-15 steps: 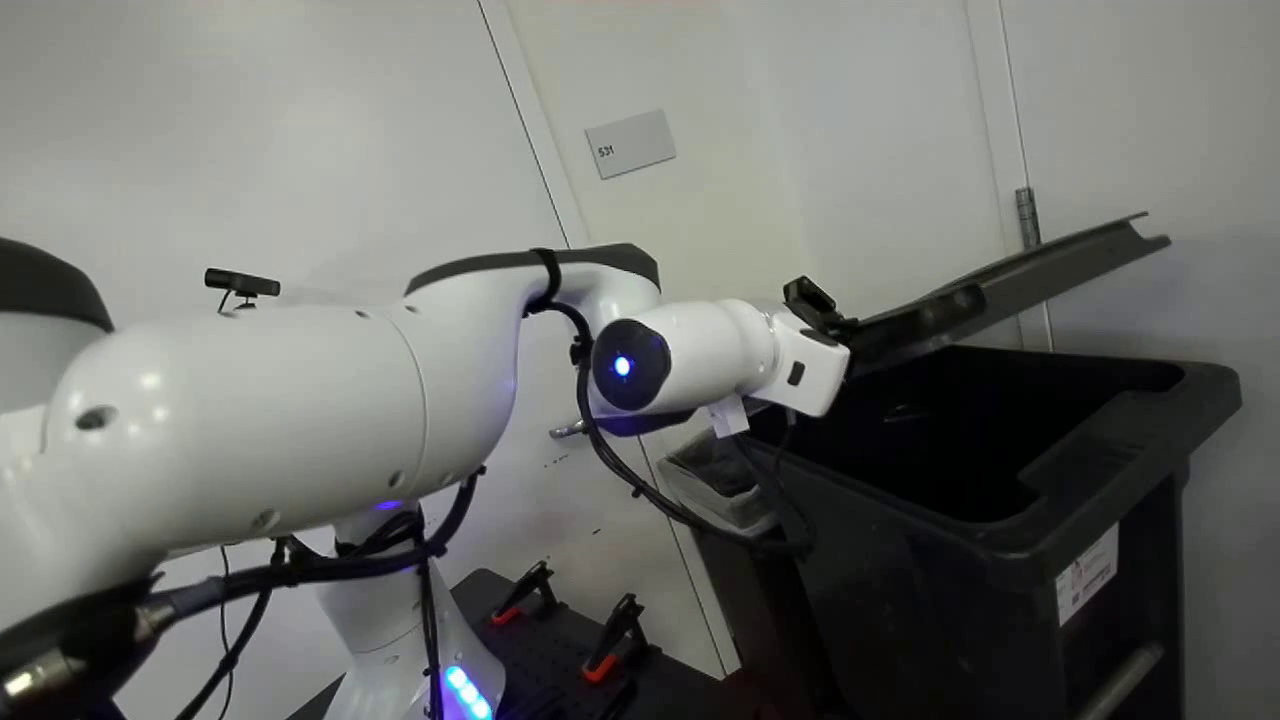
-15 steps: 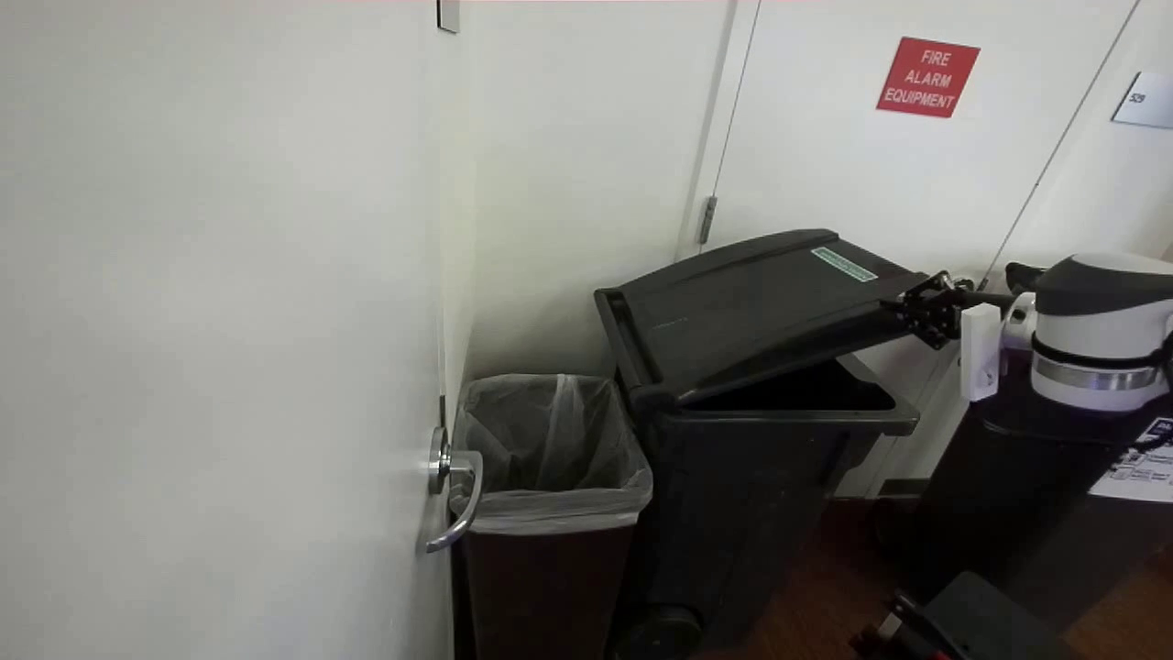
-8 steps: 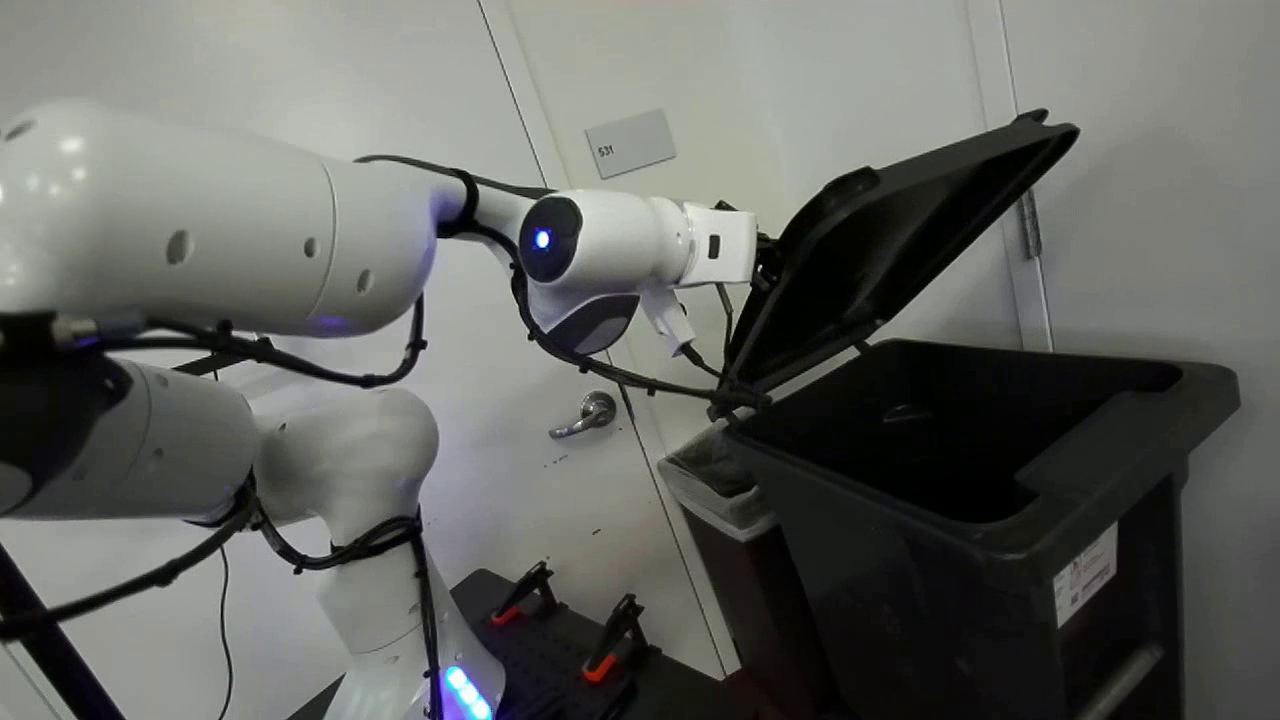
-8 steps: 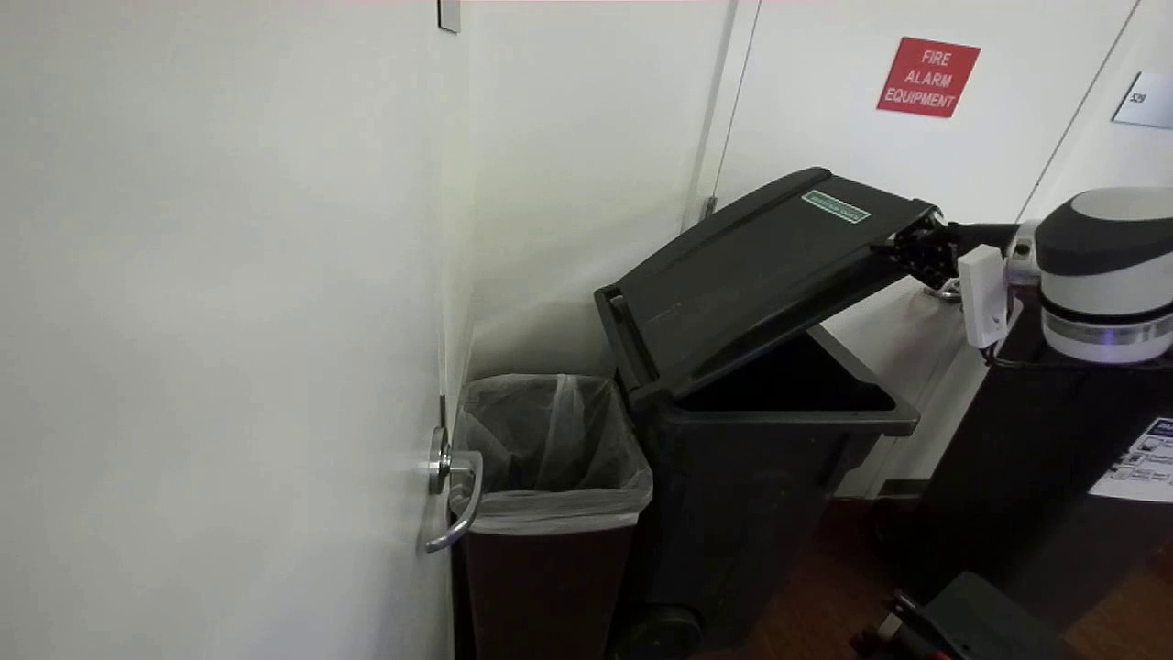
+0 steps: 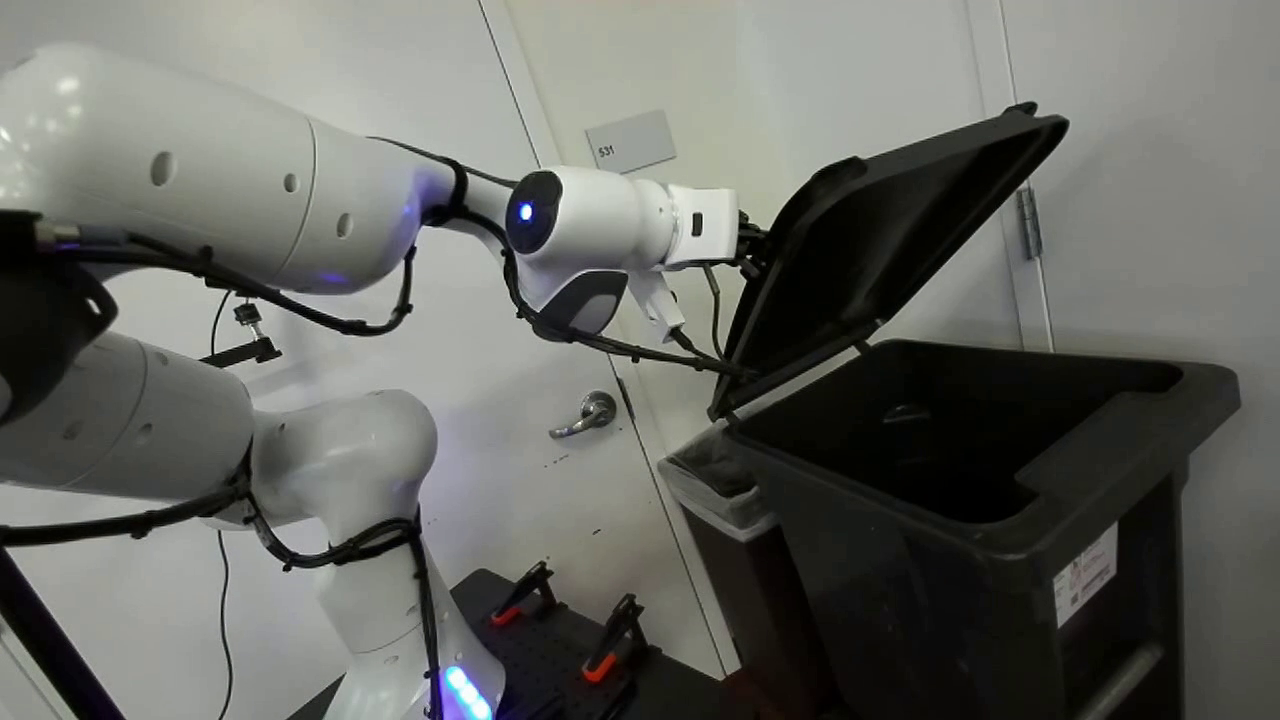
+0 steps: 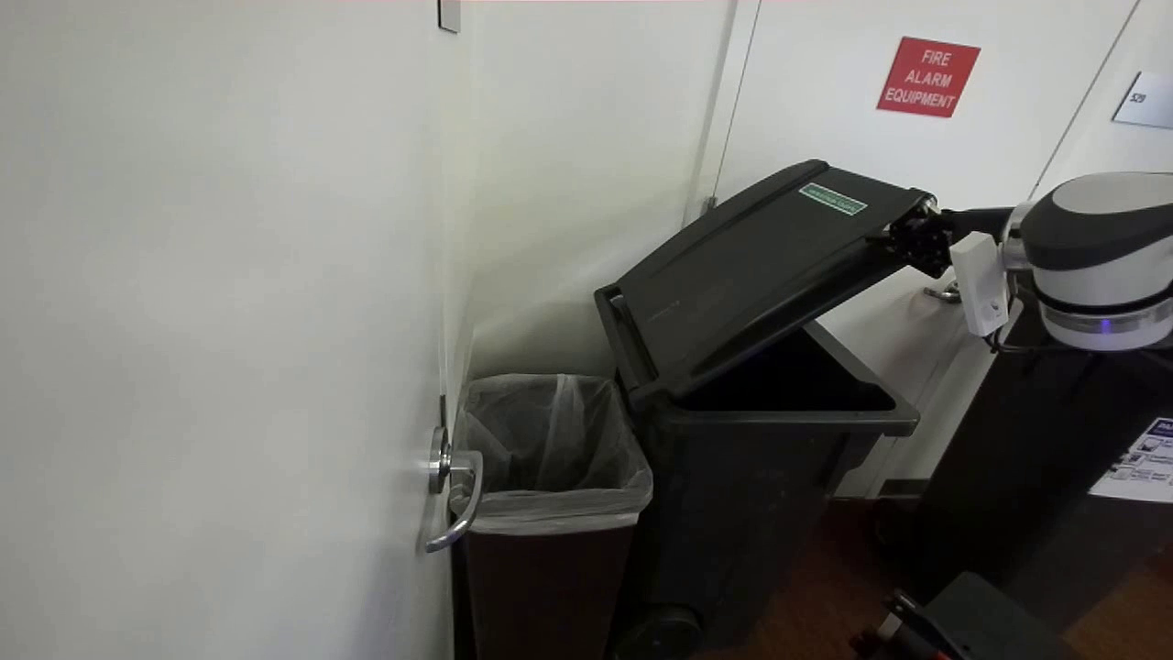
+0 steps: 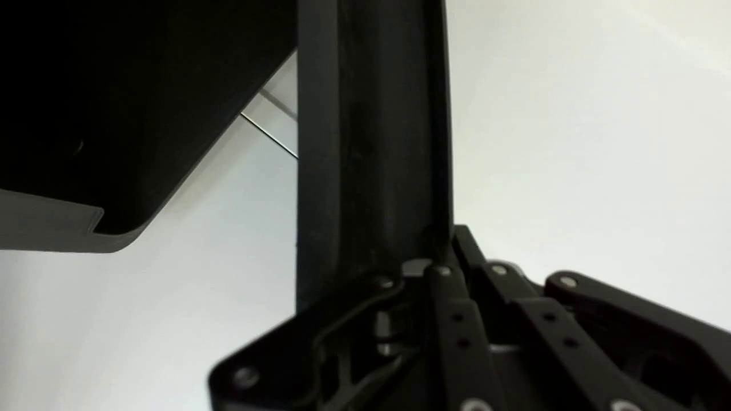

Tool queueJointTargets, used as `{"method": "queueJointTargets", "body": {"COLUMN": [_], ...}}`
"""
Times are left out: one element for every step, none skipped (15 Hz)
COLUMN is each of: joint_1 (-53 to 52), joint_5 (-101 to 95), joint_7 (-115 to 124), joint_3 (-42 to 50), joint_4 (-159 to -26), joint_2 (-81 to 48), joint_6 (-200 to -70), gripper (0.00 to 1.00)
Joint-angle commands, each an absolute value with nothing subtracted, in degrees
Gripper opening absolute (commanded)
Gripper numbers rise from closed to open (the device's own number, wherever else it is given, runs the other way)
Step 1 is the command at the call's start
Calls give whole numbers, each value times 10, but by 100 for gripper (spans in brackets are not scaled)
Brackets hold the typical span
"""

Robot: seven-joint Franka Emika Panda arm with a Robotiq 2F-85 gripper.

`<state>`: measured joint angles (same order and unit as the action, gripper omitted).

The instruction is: Open the lid of the black bin

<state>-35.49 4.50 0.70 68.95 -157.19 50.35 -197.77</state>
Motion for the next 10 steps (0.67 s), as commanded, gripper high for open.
{"method": "queueJointTargets", "body": {"joint_1": [-354,-358,-359,-355,-350,-345,-340,-334,-324,-313], "joint_5": [36,38,40,40,40,41,41,42,44,45], "joint_7": [22,25,28,29,31,33,34,36,38,43], "joint_3": [684,674,662,648,629,610,592,573,550,528], "joint_4": [-1568,-1563,-1562,-1558,-1557,-1555,-1553,-1552,-1550,-1548], "joint_2": [490,480,467,457,449,438,429,416,398,384], "joint_6": [-1978,-1984,-1991,-1990,-1989,-1987,-1986,-1986,-1985,-1984], "gripper": [1,1,1,1,1,1,1,1,1,1]}}
